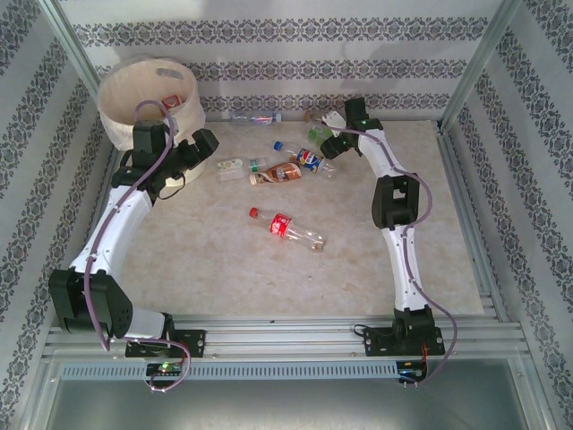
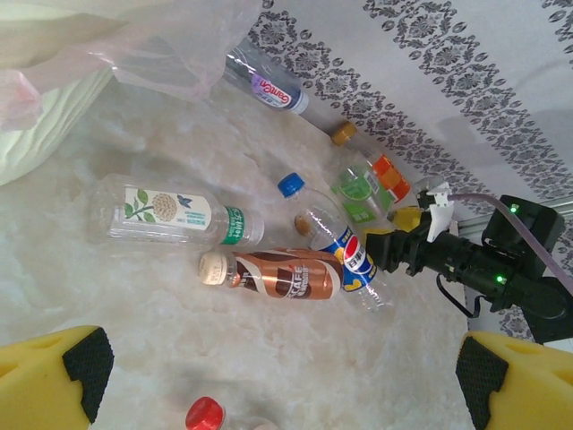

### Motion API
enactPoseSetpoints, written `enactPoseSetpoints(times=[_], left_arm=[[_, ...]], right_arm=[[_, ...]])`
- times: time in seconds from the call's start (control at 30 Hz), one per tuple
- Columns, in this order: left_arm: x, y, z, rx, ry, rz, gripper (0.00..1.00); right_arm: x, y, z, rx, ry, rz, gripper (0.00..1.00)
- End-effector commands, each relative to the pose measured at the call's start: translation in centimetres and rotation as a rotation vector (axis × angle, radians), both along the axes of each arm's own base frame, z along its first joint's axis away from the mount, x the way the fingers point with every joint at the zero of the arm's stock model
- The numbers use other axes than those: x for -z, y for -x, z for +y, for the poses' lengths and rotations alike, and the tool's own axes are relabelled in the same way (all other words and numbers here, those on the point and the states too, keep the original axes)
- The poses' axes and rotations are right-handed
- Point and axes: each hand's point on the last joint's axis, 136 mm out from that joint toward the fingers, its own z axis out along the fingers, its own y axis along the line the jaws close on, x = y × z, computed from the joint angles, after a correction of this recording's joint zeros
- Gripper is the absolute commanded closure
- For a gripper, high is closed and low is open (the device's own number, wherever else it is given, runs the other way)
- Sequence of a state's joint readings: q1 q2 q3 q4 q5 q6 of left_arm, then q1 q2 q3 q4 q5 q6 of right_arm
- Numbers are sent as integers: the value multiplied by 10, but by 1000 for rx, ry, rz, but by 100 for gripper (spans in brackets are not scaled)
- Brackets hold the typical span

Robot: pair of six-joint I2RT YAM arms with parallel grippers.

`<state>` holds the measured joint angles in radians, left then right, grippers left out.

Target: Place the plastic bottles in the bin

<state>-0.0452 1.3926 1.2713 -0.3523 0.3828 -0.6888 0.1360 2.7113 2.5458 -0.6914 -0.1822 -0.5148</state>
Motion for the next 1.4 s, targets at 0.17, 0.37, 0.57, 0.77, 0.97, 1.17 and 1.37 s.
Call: enactPoseSetpoints(times=[0.17, 0.37, 0.57, 0.77, 0.97, 1.17, 1.37], left_arm=[[2, 9, 4, -8, -40, 1, 0], [4, 12, 4, -7, -44, 3, 0], [2, 13, 0, 17, -29, -5, 0], [-3, 13, -15, 72, -12, -34, 0], [-11, 9, -44, 161, 6, -90, 0], [-19, 0, -83, 269, 116, -149, 0], [-28, -5, -132, 407, 240, -182, 0]], right_arm=[[13, -7, 11, -57, 137, -53, 36], [0, -7, 5, 10, 83, -50, 50], [-26, 3, 0, 49, 37, -77, 58], [-71, 18, -8, 129, -59, -166, 61], [-116, 45, -25, 268, -235, -217, 63], [-159, 89, -30, 408, -457, -262, 65], [-184, 151, 2, 405, -759, -228, 65]])
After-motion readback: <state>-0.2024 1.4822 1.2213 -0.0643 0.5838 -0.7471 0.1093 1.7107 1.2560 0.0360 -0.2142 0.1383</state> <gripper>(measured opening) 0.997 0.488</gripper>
